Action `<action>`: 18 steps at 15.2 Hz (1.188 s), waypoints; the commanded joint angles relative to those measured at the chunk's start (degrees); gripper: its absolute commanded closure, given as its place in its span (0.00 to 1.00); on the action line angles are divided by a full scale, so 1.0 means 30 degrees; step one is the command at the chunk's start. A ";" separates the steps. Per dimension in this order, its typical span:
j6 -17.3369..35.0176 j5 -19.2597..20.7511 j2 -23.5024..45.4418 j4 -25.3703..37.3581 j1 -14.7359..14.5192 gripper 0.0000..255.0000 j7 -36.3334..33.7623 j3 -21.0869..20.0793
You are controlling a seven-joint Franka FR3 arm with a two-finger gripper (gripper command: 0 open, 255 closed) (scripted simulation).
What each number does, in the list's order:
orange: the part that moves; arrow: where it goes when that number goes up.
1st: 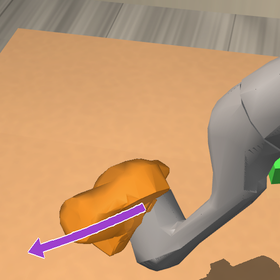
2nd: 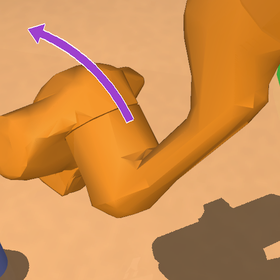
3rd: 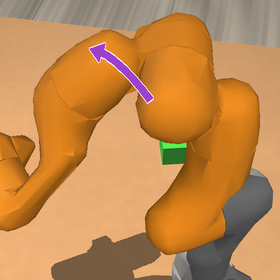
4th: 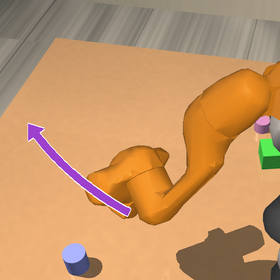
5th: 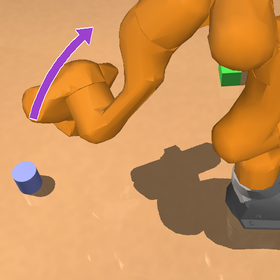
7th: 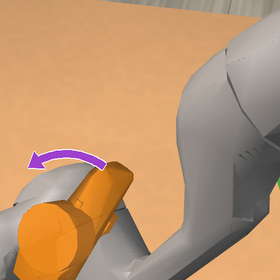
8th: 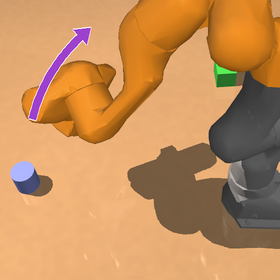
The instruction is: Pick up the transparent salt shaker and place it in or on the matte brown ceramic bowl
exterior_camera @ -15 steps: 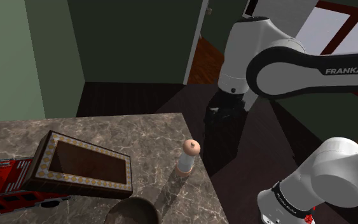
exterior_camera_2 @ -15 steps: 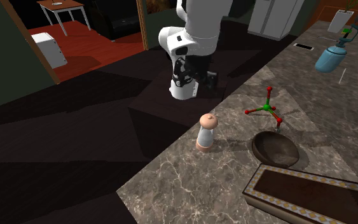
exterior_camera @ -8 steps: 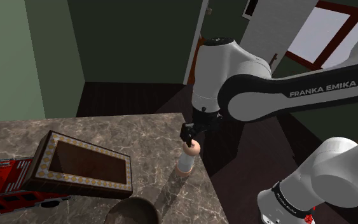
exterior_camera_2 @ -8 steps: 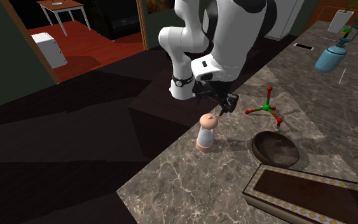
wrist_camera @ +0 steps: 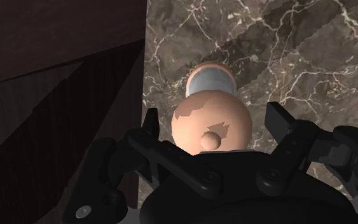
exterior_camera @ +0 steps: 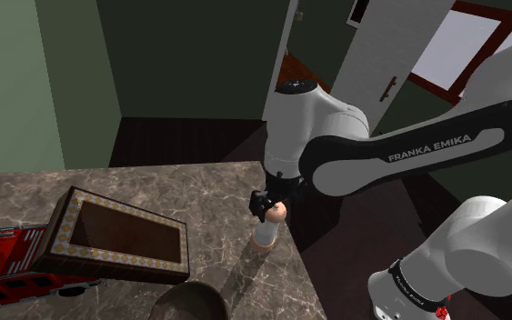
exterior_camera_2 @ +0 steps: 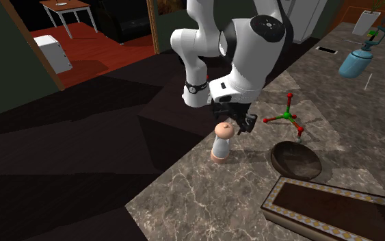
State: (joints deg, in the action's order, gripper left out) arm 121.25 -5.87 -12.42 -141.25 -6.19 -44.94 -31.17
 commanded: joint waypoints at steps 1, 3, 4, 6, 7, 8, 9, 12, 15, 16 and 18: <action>0.0499 0.0078 0.0238 -0.0272 0.0010 0.00 -0.0106 -0.0081; 0.0499 0.0077 0.0237 -0.0272 0.0009 0.00 -0.0105 -0.0080; 0.0499 0.0078 0.0238 -0.0272 0.0009 0.00 -0.0106 -0.0080; 0.0499 0.0078 0.0238 -0.0272 0.0009 0.00 -0.0106 -0.0080; 0.0499 0.0078 0.0238 -0.0272 0.0009 0.00 -0.0106 -0.0080; 0.0499 0.0078 0.0238 -0.0272 0.0009 0.00 -0.0106 -0.0080; 0.0499 0.0078 0.0238 -0.0272 0.0009 1.00 -0.0106 -0.0080; 0.0502 0.0080 0.0243 -0.0270 0.0010 1.00 -0.0108 -0.0081; 0.0504 0.0084 0.0252 -0.0264 0.0009 1.00 -0.0116 -0.0085; 0.0504 0.0081 0.0247 -0.0268 0.0008 1.00 -0.0114 -0.0085; 0.0499 0.0078 0.0238 -0.0272 0.0009 1.00 -0.0106 -0.0080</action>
State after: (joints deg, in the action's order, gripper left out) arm 122.75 -5.62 -11.71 -142.03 -6.16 -45.27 -31.42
